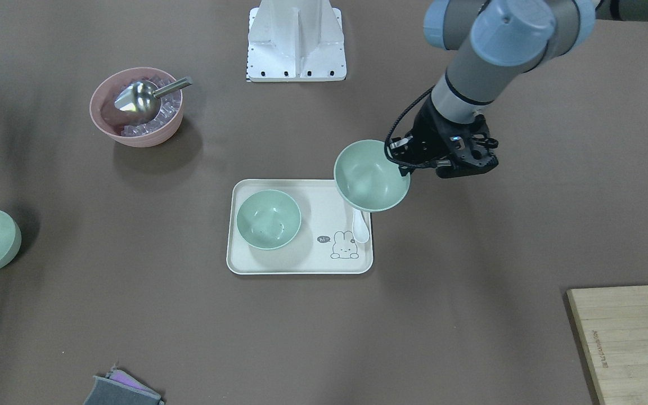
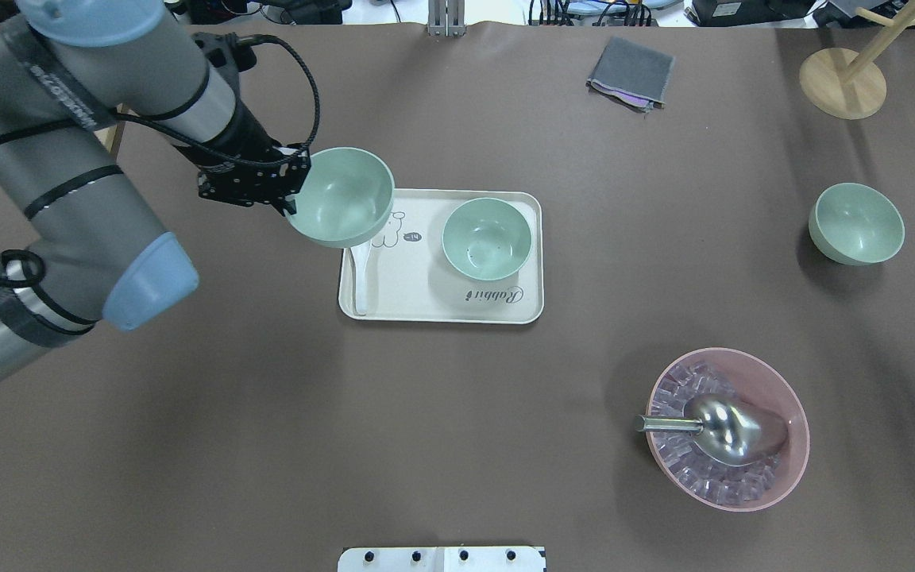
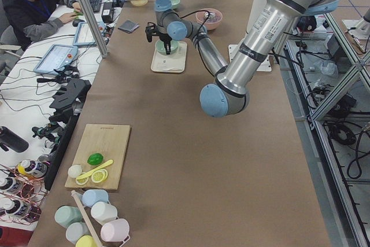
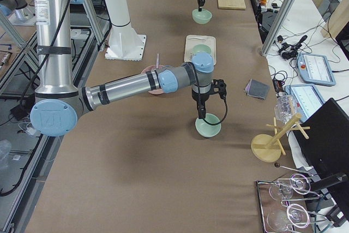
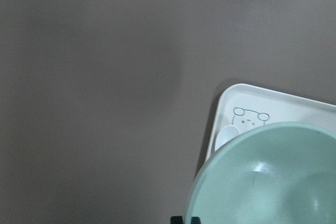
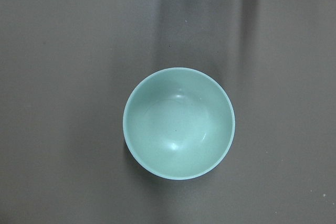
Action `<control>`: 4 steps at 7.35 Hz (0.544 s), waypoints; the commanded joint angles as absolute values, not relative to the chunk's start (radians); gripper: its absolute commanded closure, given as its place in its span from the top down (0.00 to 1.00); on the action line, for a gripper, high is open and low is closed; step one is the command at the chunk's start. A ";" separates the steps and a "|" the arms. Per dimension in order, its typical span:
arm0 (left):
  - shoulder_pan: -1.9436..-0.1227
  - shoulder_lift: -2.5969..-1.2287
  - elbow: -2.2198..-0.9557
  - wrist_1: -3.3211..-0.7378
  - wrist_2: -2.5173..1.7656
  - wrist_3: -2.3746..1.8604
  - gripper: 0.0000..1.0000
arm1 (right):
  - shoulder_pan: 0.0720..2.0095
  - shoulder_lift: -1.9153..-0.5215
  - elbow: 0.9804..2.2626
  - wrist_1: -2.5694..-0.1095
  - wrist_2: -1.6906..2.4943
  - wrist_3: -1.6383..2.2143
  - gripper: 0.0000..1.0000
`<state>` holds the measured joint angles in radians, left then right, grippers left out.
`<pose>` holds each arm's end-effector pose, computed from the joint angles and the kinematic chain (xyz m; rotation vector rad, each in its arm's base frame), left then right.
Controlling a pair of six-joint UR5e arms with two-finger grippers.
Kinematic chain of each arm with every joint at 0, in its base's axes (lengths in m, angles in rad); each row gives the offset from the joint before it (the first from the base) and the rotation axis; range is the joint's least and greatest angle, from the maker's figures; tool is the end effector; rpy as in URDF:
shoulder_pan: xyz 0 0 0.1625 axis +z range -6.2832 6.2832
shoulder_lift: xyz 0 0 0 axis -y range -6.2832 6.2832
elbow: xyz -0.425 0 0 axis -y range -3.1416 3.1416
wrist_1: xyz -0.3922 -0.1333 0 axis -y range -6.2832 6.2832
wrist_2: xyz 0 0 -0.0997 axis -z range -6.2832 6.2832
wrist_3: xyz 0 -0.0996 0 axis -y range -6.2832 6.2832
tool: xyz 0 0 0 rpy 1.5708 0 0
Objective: Stack green bowls together
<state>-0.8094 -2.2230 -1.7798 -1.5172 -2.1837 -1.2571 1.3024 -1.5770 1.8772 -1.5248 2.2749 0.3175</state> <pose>0.3874 -0.5166 0.1870 -0.0737 0.9690 -0.2088 -0.0640 -0.4922 0.5091 0.1163 -0.7627 -0.0752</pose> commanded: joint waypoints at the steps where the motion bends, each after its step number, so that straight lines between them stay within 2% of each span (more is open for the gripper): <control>1: -0.732 -2.374 -1.659 -1.525 -2.120 -1.363 0.00 | 1.302 -1.577 1.876 -1.525 2.275 0.318 1.00; 4: -0.672 -2.445 -1.514 -1.626 -2.038 -1.443 0.00 | 1.301 -1.575 1.876 -1.525 2.275 0.318 1.00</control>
